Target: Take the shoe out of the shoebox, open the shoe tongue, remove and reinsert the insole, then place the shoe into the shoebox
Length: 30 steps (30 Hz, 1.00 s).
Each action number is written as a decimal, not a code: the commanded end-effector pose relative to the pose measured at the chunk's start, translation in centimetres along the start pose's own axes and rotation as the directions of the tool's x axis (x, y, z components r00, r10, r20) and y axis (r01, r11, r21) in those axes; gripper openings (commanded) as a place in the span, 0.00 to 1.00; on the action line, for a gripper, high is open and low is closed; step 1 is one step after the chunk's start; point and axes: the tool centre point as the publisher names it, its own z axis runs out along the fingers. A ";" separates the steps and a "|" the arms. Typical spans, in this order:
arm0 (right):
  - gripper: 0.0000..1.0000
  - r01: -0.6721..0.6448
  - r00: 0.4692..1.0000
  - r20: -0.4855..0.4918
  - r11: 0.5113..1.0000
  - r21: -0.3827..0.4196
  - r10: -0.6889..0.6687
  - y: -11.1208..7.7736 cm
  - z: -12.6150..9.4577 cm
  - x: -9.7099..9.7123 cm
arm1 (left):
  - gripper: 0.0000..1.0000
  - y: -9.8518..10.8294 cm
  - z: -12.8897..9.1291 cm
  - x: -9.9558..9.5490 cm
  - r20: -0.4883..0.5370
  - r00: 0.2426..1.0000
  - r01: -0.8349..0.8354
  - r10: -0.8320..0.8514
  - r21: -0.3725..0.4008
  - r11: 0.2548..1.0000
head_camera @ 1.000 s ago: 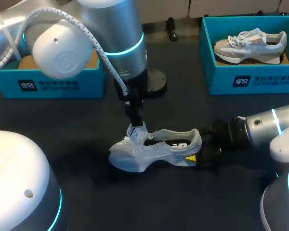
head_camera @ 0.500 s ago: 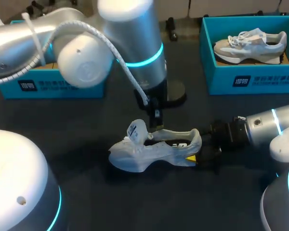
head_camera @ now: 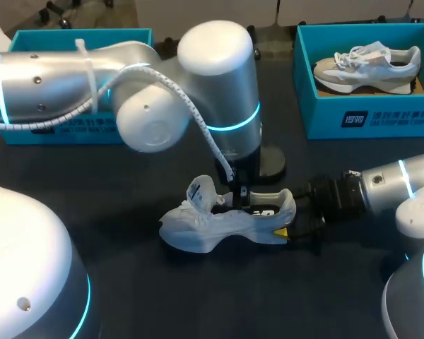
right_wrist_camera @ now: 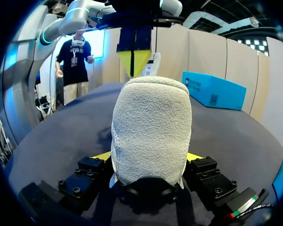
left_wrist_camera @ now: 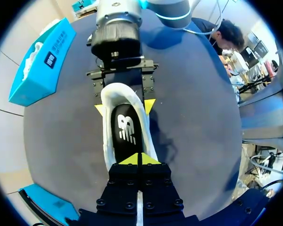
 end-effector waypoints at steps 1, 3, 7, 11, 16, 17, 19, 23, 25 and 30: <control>0.00 -0.001 1.000 -0.002 1.000 0.006 0.001 0.0 0.0 -0.1 | 0.00 -0.6 1.9 -0.8 -0.025 1.000 -0.004 0.004 -0.012 1.000; 0.00 -0.001 1.000 -0.002 1.000 0.006 0.001 0.0 0.0 -0.1 | 0.00 -0.6 1.9 -0.8 -0.032 0.999 -0.007 0.006 -0.012 1.000; 0.00 -0.001 1.000 -0.002 1.000 0.006 0.001 0.0 0.0 -0.1 | 0.00 -0.7 2.2 -0.6 -0.038 0.999 -0.019 0.019 -0.015 1.000; 0.00 -0.001 1.000 -0.002 1.000 0.006 0.001 0.0 0.0 -0.1 | 0.00 -0.8 3.2 -0.7 -0.059 0.997 -0.042 0.041 -0.016 0.999; 0.00 -0.001 1.000 -0.002 1.000 0.006 0.001 0.0 0.0 -0.1 | 0.00 -0.9 3.6 -0.9 -0.084 0.994 -0.074 0.073 -0.009 0.997; 0.00 -0.001 1.000 -0.002 1.000 0.006 0.001 0.0 0.0 -0.1 | 0.00 -0.9 3.7 -0.9 -0.086 0.994 -0.076 0.075 -0.008 0.997; 0.00 -0.001 1.000 -0.002 1.000 0.006 0.001 0.0 0.0 -0.1 | 0.00 -0.7 4.0 -0.9 -0.088 0.993 -0.078 0.077 -0.014 0.997; 0.00 -0.001 1.000 -0.002 1.000 0.006 0.001 0.0 0.0 -0.1 | 0.00 -0.4 4.8 -0.9 -0.092 0.993 -0.074 0.071 -0.021 0.997; 0.00 -0.001 1.000 -0.002 1.000 0.006 0.001 0.0 0.0 -0.1 | 0.00 -0.3 5.1 -0.9 -0.095 0.993 -0.074 0.071 -0.027 0.997; 0.00 -0.001 1.000 -0.002 1.000 0.006 0.001 0.0 0.0 -0.1 | 0.00 0.0 5.9 -0.4 -0.103 0.992 -0.082 0.079 -0.031 0.996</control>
